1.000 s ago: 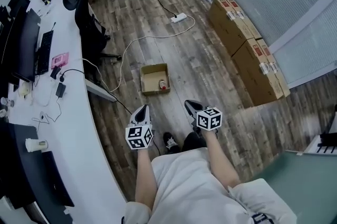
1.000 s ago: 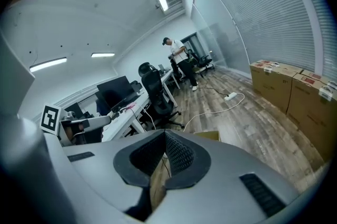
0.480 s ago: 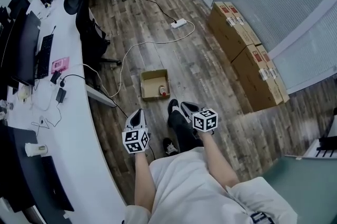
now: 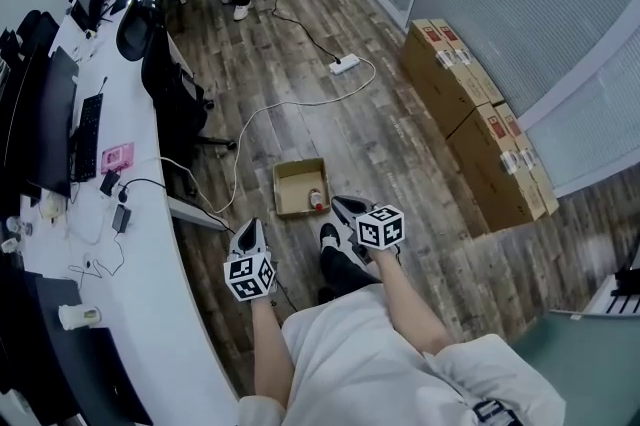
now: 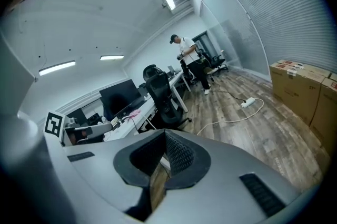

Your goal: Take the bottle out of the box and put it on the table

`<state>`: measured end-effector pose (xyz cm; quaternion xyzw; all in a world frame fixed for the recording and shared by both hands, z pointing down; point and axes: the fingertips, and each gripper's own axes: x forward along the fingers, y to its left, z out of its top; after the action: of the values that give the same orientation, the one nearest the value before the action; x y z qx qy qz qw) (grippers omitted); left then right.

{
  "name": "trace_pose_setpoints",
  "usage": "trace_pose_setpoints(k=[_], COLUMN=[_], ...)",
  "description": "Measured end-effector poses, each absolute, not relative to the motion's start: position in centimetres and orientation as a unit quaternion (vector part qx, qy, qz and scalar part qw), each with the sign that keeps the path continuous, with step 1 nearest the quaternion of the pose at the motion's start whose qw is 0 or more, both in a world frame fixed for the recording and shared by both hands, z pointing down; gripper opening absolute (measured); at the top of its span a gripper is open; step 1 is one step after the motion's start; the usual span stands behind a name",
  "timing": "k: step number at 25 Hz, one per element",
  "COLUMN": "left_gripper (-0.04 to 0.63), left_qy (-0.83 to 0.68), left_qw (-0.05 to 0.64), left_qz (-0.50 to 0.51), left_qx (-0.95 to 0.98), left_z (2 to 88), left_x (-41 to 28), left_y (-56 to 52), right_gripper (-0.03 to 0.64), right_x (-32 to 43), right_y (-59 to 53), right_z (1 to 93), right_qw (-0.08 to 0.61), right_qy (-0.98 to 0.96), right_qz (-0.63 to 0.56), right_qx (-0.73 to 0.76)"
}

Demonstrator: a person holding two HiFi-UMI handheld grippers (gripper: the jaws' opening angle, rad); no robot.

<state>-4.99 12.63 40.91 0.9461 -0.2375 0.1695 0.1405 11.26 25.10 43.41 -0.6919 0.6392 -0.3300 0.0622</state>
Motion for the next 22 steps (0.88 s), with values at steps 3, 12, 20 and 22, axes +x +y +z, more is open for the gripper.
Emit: trace_pose_setpoints(k=[3, 12, 20, 22], left_gripper=[0.014, 0.014, 0.014, 0.014], left_qy=[-0.222, -0.187, -0.153, -0.151], left_qw=[0.13, 0.116, 0.141, 0.152], left_qz=[0.18, 0.201, 0.218, 0.222], left_qx=[0.95, 0.954, 0.953, 0.951], left_z=[40.9, 40.7, 42.3, 43.2], left_x=[-1.6, 8.4, 15.1, 15.9], left_y=[10.9, 4.6, 3.5, 3.4], right_gripper=[0.038, 0.038, 0.04, 0.04], right_x=[14.4, 23.7, 29.2, 30.0], right_y=[22.1, 15.7, 13.8, 13.9], right_z=[42.7, 42.2, 45.3, 46.1], right_qw=[0.105, 0.121, 0.126, 0.119], right_qy=[0.642, 0.637, 0.606, 0.605], right_qz=[-0.33, -0.312, -0.335, -0.34], right_qx=[-0.684, -0.694, -0.71, -0.71])
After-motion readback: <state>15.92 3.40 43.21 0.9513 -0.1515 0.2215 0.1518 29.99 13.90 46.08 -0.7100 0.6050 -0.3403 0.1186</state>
